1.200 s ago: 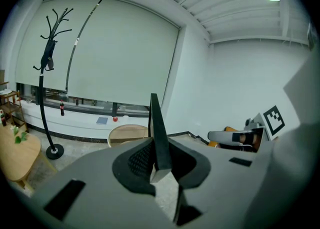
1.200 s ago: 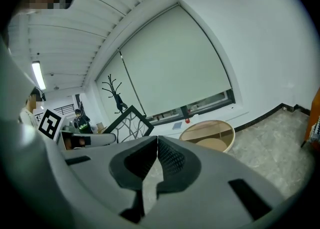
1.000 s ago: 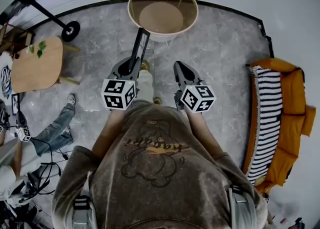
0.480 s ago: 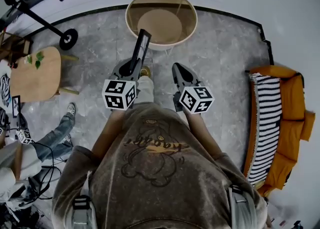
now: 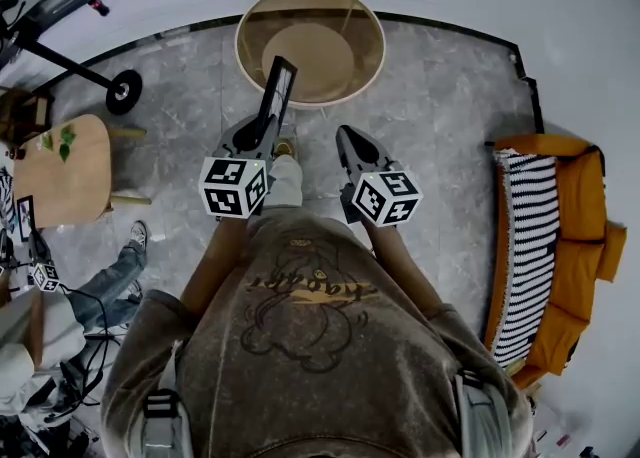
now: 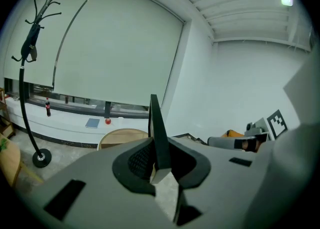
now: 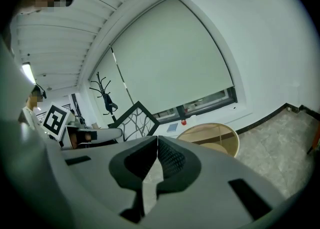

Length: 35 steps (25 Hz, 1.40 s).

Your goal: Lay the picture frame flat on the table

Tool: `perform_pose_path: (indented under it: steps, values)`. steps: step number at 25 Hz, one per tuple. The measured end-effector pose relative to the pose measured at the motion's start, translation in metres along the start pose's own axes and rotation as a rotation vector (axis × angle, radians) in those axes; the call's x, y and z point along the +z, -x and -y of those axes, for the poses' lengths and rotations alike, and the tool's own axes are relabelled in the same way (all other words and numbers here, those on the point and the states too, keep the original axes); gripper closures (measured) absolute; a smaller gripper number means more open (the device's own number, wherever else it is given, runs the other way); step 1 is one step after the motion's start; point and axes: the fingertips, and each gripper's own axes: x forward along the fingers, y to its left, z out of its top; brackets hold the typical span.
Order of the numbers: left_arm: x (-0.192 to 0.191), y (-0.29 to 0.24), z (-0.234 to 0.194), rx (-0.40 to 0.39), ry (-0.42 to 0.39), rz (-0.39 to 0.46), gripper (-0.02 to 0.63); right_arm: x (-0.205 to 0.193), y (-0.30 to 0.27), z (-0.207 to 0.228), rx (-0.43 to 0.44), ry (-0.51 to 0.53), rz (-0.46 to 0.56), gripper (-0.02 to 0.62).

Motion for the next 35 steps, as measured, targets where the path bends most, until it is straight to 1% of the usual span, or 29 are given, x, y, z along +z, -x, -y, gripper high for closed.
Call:
perform_pose_path:
  steps: [6, 15, 26, 30, 35]
  values:
    - [0.018, -0.033, -0.009, -0.019, 0.003, -0.036, 0.545, 0.021, -0.023, 0.021, -0.025, -0.025, -0.008, 0.575]
    - [0.055, -0.089, -0.034, -0.058, -0.018, -0.073, 0.545, 0.059, -0.067, 0.053, -0.073, -0.057, 0.006, 0.575]
    - [0.099, -0.161, -0.093, -0.117, -0.048, -0.108, 0.545, 0.097, -0.147, 0.081, -0.141, -0.085, 0.021, 0.575]
    - [0.109, -0.184, -0.100, -0.134, -0.068, -0.111, 0.545, 0.104, -0.160, 0.096, -0.160, -0.086, 0.023, 0.575]
    - [0.117, -0.206, -0.103, -0.139, -0.073, -0.126, 0.545, 0.113, -0.172, 0.111, -0.166, -0.088, 0.011, 0.575]
